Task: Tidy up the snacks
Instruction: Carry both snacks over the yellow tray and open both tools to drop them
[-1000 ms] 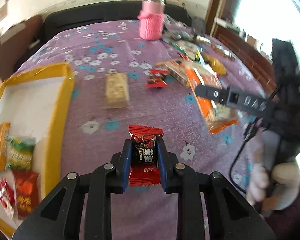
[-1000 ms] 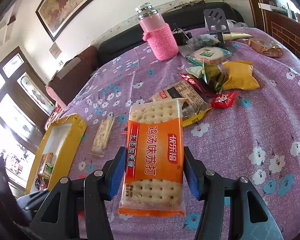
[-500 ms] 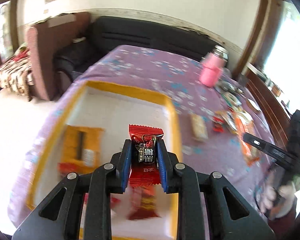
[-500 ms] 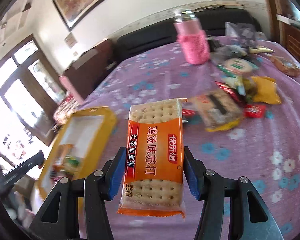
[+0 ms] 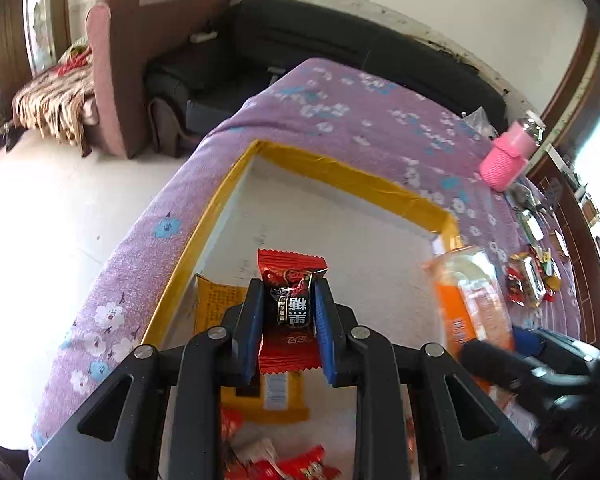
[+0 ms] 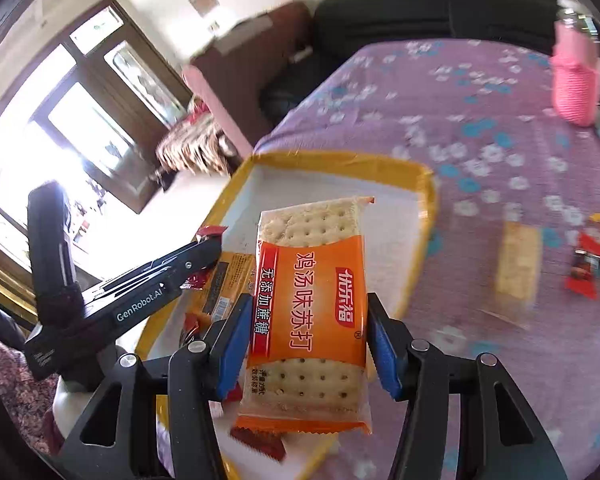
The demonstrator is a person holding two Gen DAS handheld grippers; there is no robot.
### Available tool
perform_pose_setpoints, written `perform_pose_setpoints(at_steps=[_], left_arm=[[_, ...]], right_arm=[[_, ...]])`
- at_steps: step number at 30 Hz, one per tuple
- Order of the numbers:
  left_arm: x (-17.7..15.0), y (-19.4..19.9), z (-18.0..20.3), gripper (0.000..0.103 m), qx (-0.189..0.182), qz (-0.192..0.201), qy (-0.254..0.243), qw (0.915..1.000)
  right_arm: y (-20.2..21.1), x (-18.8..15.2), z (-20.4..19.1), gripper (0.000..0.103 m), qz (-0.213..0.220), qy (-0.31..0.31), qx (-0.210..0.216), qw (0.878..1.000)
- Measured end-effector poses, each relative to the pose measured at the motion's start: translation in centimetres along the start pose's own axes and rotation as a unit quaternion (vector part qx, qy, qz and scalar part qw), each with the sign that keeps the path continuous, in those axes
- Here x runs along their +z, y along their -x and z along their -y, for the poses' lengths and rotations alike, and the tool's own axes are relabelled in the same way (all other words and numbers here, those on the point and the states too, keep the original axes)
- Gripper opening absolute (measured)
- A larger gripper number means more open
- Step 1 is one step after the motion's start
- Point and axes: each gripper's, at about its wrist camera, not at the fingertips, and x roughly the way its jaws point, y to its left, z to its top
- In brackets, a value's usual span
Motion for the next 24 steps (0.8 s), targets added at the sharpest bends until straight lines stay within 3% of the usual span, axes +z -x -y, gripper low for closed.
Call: perform_pose_setpoints(at_steps=[8,15,18,20,24], left_arm=[[0.6,-1.9,-1.8,0.022,-0.008,-0.021,0.019,0.9996],[0.3,-0.9,-2.4,0.025,-0.027,-0.015,0.030,0.9991],[-0.5,1.0,-1.5,0.034,-0.023,-0.006,0.021,0.9995],[-0.9,2.3,-0.7,0.048,-0.018,0.007,0.014,0.9997],[-2.9,6.0,1.3,0.066,-0.017,0.050,0.001,0.9986]], right_arm=[[-6.0,1.4,-0.5,0.055,-0.044,-0.010,-0.021,0.999],[-6.6,1.9,0.0,0.058,-0.026,-0.023,-0.020,0.999],[-5.2,1.8,0.0,0.058,-0.011,-0.017,-0.018,1.000],[-3.5,1.3,-0.1,0.058,0.002,-0.011,-0.013,1.000],[0.0,0.2,-0.3,0.058,0.031,0.004,-0.010,0.999]])
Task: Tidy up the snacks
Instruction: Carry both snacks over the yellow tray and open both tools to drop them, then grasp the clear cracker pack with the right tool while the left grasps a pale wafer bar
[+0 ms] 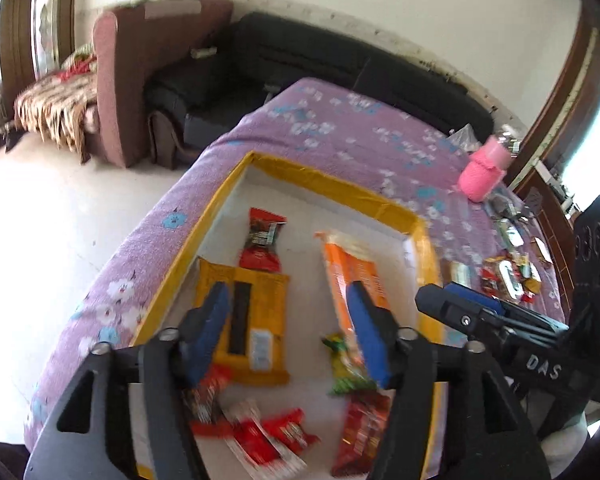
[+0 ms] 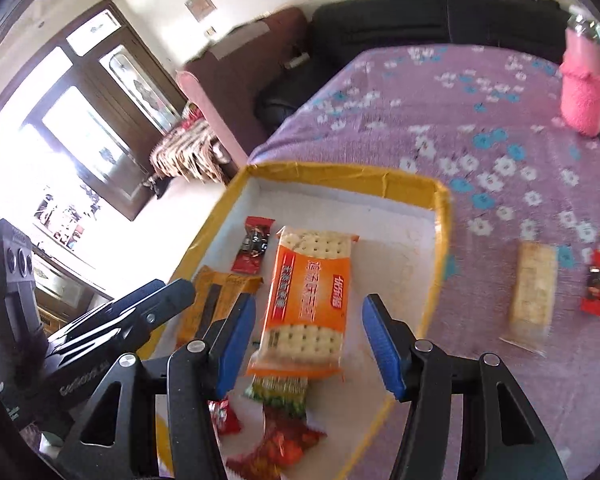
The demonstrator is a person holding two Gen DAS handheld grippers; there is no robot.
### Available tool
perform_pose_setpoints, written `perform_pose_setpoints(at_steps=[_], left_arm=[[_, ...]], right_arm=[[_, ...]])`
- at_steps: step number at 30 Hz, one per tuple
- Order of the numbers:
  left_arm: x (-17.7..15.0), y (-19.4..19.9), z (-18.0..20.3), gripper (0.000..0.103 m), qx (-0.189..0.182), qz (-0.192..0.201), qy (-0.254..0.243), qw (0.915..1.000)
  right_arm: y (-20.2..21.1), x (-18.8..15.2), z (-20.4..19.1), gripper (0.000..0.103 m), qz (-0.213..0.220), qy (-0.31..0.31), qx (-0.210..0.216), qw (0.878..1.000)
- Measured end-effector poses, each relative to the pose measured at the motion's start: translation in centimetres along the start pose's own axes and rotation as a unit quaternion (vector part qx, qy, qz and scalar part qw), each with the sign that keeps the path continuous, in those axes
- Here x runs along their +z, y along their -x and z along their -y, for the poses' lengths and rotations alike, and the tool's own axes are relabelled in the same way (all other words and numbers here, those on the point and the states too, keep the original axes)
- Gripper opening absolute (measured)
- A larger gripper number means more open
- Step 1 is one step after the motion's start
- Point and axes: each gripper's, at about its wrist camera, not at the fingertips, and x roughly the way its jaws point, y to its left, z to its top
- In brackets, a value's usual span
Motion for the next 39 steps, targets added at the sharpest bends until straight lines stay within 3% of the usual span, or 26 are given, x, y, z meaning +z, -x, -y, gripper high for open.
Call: perform_pose_setpoints(at_steps=[2,9,11,20,28,34,39], left_arm=[[-1.1,1.7,1.1,0.079,0.000,0.019,-0.004,0.9998],[-4.8,5.6,4.1,0.081,-0.060,0.055,0.019,0.9965],[-5.6,5.9,5.1,0.081,-0.057,0.061,0.024,0.9962],[-8.3,4.5,10.0,0.081,-0.006,0.033,-0.045,0.9984],[-9.1,3.6,11.0,0.081,-0.017,0.006,-0.056,0.9983],[-9.5,2.9,11.4,0.081,-0.043,-0.005,-0.048,0.9979],[-10.0,1.6,13.4,0.081,-0.050,-0.027,-0.075,0.9956]], right_arm=[[1.9,-0.8,0.3,0.058,0.014,0.006,-0.002,1.000],[6.4,-4.3,2.4,0.060,0.044,0.014,-0.016,0.999],[7.3,-4.9,3.2,0.060,0.055,0.012,-0.019,0.998],[10.3,-7.0,8.6,0.060,0.078,-0.031,-0.035,0.996],[13.9,-7.8,17.1,0.060,0.101,-0.092,-0.089,0.987],[17.9,-7.9,24.5,0.062,0.132,-0.169,-0.130,0.968],[17.4,-6.2,27.8,0.063,0.116,-0.187,-0.144,0.965]])
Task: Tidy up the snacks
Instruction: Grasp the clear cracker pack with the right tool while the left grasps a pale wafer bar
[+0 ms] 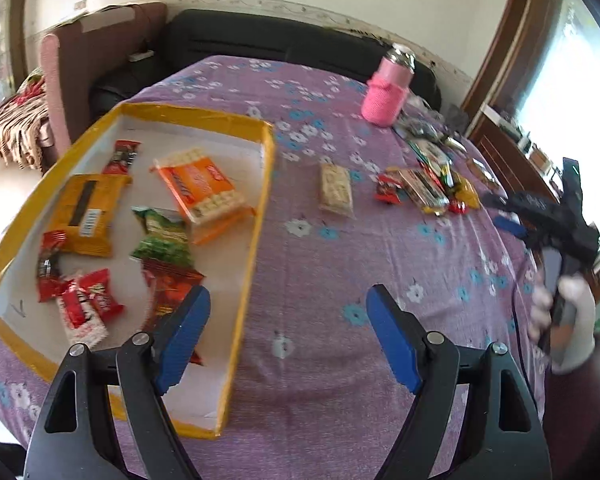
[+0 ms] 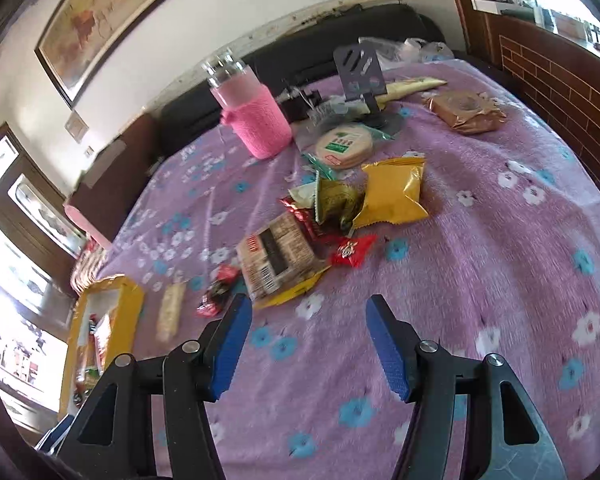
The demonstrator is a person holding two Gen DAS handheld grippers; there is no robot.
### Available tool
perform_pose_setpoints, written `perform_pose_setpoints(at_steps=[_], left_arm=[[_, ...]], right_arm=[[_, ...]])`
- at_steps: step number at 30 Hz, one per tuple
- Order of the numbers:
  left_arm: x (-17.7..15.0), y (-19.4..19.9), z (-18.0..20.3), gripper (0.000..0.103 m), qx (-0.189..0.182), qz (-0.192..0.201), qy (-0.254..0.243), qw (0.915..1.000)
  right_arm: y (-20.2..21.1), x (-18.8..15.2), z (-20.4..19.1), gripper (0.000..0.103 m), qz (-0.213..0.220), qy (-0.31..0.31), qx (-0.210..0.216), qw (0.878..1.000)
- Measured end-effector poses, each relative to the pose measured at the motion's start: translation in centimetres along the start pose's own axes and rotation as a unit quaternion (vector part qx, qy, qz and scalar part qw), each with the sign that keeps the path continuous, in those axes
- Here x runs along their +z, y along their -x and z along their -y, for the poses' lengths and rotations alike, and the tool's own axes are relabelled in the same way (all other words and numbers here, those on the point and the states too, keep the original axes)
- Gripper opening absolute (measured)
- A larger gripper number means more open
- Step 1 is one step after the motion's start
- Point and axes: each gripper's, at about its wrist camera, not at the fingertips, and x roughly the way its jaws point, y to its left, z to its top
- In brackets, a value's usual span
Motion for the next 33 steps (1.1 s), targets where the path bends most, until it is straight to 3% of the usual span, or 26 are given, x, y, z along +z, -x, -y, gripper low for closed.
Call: perform_pose_setpoints(at_steps=[4,9,15,18,22,25,30,33], left_arm=[[-0.1,-0.4,0.4,0.081,0.002,-0.007,-0.010,0.9999],[0.1,-0.4,-0.1,0.081,0.005,-0.006,-0.011,0.9999],[0.3,-1.1,-0.3,0.081,0.003,-0.011,-0.012,0.9999],[0.2,-1.4,-0.1,0.081,0.000,-0.015,-0.015,0.9998],[0.3,-1.5,0.0,0.081,-0.005,-0.018,-0.017,0.9997],[0.8,-1.2,0.3,0.081,-0.017,-0.012,-0.020,0.9996],[2.5,-1.6,1.8,0.081,-0.049,-0.014,-0.040,0.9979],[4.2,-3.0,3.5,0.080,-0.042,-0.022,-0.067,0.9967]], right_arm=[[-4.3,1.5,-1.6,0.062,-0.039,0.017,0.004,0.999],[-9.0,3.1,-4.4,0.069,-0.051,0.077,-0.084,0.992],[-11.6,4.1,-5.6,0.075,-0.074,0.080,-0.075,0.991],[-12.7,4.1,-6.8,0.082,-0.085,0.100,-0.091,0.987],[-14.0,3.1,-7.6,0.081,-0.099,0.126,-0.122,0.979],[-13.3,2.4,-7.3,0.074,-0.096,0.126,-0.116,0.981],[-10.2,0.2,-6.8,0.071,-0.090,0.108,-0.110,0.984],[-8.2,-1.5,-6.2,0.071,-0.082,0.080,-0.072,0.991]])
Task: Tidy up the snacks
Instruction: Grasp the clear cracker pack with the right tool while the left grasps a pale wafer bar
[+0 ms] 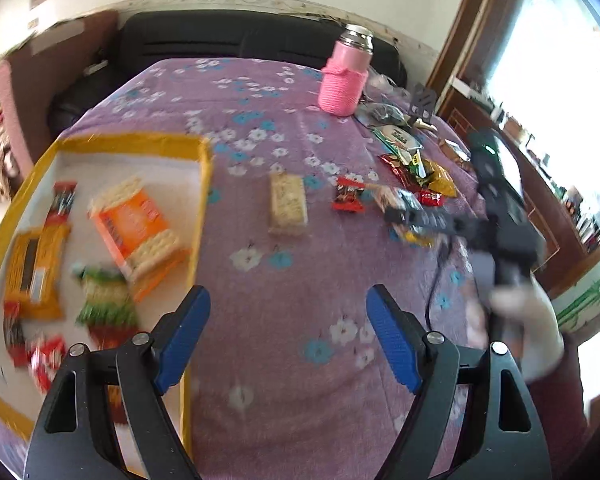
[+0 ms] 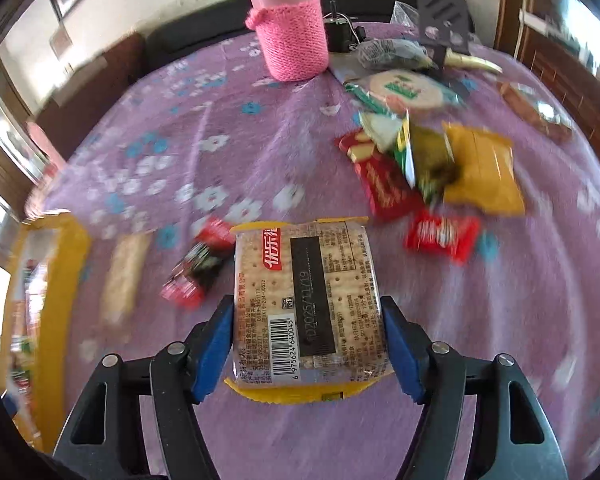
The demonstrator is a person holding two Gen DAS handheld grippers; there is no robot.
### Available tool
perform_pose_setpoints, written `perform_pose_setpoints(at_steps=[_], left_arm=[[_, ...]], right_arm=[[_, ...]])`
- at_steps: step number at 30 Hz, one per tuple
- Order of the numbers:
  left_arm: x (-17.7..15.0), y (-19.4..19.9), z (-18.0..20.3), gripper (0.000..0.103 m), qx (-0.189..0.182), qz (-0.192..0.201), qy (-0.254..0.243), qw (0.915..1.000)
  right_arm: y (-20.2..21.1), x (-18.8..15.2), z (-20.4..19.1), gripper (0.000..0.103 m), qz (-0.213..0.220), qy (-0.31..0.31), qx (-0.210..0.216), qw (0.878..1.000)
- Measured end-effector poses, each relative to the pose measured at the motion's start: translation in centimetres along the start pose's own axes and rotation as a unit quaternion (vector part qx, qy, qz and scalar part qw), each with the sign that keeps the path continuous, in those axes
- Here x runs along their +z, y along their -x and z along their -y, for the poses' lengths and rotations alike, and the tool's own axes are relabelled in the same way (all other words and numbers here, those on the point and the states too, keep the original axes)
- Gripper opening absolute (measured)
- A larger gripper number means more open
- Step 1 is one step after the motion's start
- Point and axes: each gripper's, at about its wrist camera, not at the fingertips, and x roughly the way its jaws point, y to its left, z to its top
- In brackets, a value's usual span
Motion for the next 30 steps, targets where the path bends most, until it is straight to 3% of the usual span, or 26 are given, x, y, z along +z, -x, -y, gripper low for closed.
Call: perform_pose_setpoints(at_steps=[4,7,10,16,19,20,21,24,30], left_arm=[[2.9,-3.8,1.5,0.080,0.041,-0.011,-0.040,0.9983],[4.5,-7.5,1.5,0.079,0.043,-0.038,-0.042,0.9975],[5.7,-10.6,1.4,0.046,0.035,-0.069,-0.032,0.9965],[6.7,-14.7,2.4,0.046,0.091,-0.089,-0.059,0.9901],[7.0,-15.4,2.6,0.047,0.103,-0.083,-0.066,0.9891],[7.1,-15.3,2.6,0.035,0.104,-0.081,-0.068,0.9889],[7.0,-15.1,2.7,0.031,0.098,-0.080,-0.069,0.9896],[6.2,-14.5,3.4,0.031,0.116,-0.071,-0.082,0.9874],[5.4,-11.9,2.8,0.031,0.083,-0.054,-0.048,0.9939]], right_arm=[[1.0,-1.8,0.3,0.071,0.034,0.001,0.009,0.999],[1.2,-1.9,0.9,0.071,0.040,-0.009,0.029,0.999],[0.9,-1.9,1.6,0.071,0.041,-0.019,0.055,0.997],[0.8,-1.9,1.6,0.071,0.039,-0.019,0.069,0.997],[0.7,-1.9,1.5,0.071,0.041,-0.013,0.065,0.997],[0.7,-1.9,1.4,0.071,0.042,-0.012,0.064,0.997],[0.8,-1.9,1.4,0.071,0.044,-0.011,0.064,0.997],[1.1,-1.9,1.3,0.071,0.053,-0.008,0.065,0.996],[2.1,-2.0,1.2,0.071,0.073,-0.009,0.070,0.995]])
